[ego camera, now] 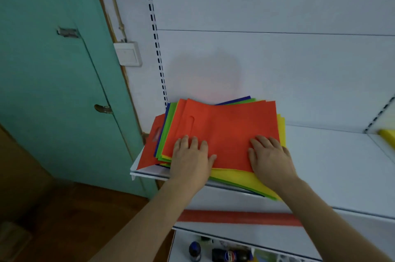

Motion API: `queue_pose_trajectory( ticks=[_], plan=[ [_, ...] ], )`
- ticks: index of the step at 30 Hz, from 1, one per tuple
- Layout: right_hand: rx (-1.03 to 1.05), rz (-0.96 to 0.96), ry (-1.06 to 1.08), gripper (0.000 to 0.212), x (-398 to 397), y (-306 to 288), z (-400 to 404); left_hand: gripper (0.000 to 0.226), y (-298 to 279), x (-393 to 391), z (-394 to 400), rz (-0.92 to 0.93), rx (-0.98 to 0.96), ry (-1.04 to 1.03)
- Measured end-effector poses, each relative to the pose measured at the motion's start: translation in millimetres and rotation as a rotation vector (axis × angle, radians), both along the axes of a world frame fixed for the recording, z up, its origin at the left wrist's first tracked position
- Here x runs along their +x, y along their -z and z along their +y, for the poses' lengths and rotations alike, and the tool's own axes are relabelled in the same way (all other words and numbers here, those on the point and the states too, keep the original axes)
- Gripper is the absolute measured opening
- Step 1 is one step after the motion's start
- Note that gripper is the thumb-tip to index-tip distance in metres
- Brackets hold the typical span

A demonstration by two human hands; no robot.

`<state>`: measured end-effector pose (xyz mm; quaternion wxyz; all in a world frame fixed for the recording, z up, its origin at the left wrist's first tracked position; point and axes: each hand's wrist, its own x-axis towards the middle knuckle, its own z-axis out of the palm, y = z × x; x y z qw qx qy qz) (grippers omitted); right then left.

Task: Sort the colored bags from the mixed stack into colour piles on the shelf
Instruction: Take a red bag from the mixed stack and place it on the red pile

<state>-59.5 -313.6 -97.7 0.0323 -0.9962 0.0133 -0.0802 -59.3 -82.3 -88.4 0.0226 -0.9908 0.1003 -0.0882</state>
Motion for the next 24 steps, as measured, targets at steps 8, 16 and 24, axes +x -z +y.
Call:
queue_pose_trajectory(
  ticks=[8, 16, 24],
  plan=[
    [0.048, -0.022, 0.255, 0.058, -10.5, -6.8, 1.8, 0.061, -1.7, -2.9, 1.7, -0.102, -0.120, 0.014],
    [0.273, -0.225, 0.032, 0.062, -10.1, -10.7, 2.3, 0.069, 8.7, -12.9, 0.3, -0.051, 0.020, -0.100],
    [0.392, 0.000, 0.304, 0.092, 4.4, -15.1, -17.9, 0.046, 11.1, -8.4, -10.3, -0.077, -0.143, 0.035]
  ],
)
